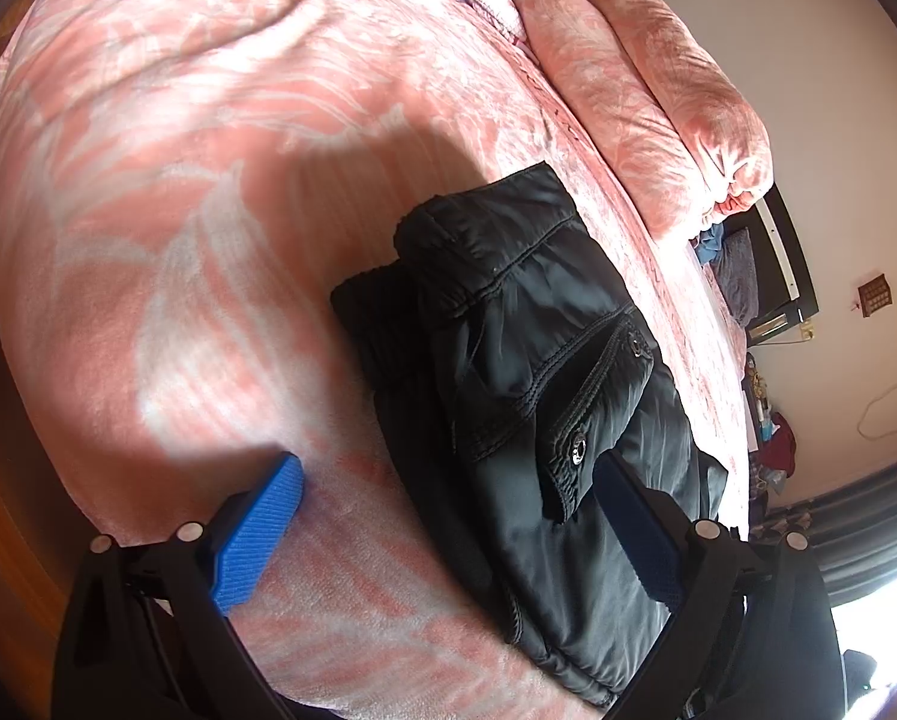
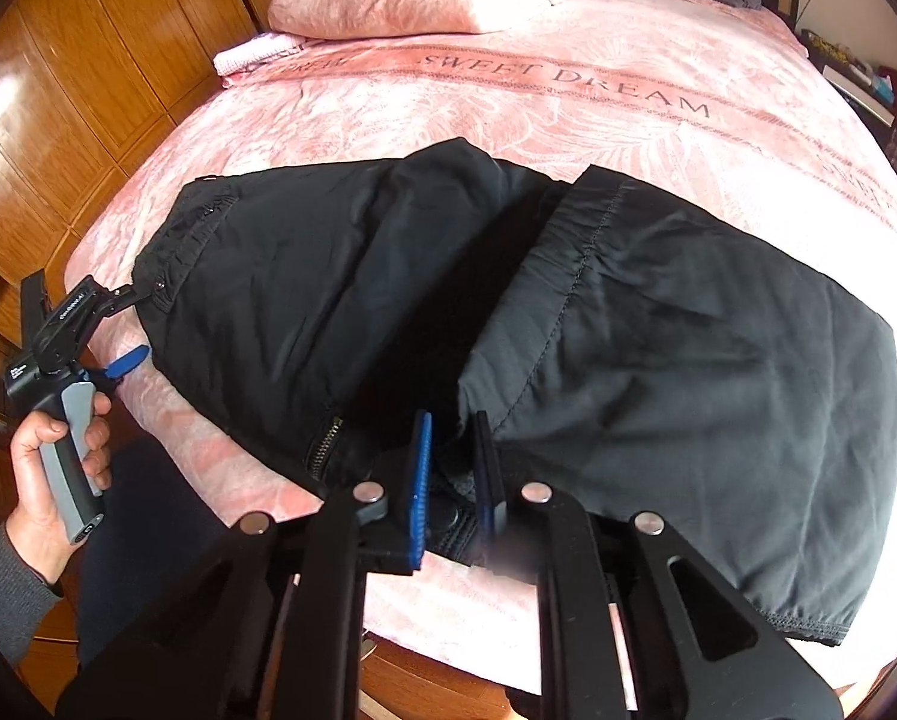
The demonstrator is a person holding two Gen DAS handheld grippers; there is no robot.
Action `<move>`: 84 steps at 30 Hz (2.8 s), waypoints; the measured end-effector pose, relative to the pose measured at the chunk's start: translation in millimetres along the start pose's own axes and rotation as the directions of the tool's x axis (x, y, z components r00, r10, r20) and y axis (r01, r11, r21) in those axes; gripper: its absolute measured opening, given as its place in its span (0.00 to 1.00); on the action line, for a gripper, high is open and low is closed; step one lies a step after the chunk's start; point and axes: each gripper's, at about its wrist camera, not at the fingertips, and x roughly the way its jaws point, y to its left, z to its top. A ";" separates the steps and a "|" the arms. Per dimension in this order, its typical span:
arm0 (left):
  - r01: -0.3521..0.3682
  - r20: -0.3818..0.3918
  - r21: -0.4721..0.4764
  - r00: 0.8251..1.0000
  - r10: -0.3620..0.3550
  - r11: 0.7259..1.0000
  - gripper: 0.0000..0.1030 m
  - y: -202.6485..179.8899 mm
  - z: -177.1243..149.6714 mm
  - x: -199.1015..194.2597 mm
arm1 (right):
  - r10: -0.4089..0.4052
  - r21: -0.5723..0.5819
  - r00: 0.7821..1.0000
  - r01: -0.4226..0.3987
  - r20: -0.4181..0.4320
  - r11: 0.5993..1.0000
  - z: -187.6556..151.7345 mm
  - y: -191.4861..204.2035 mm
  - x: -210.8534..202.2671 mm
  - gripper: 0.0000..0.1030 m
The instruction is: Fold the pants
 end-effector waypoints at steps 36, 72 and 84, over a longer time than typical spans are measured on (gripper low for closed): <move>0.186 -0.098 -0.333 0.968 -0.230 0.924 0.85 25.4 44.7 25.2 | 0.287 -0.276 0.767 -0.512 -0.574 0.814 256.2 143.9 109.3 0.89; 0.207 -0.068 -0.318 0.968 -0.240 0.925 0.29 7.9 41.5 -0.7 | 0.039 -0.485 0.633 -0.631 -0.774 0.605 270.8 284.3 239.2 0.34; 0.267 -0.033 -0.126 0.961 -0.273 0.955 0.27 -70.1 34.7 -59.3 | 0.036 -0.603 0.776 -0.517 -0.629 0.607 278.7 262.2 114.9 0.33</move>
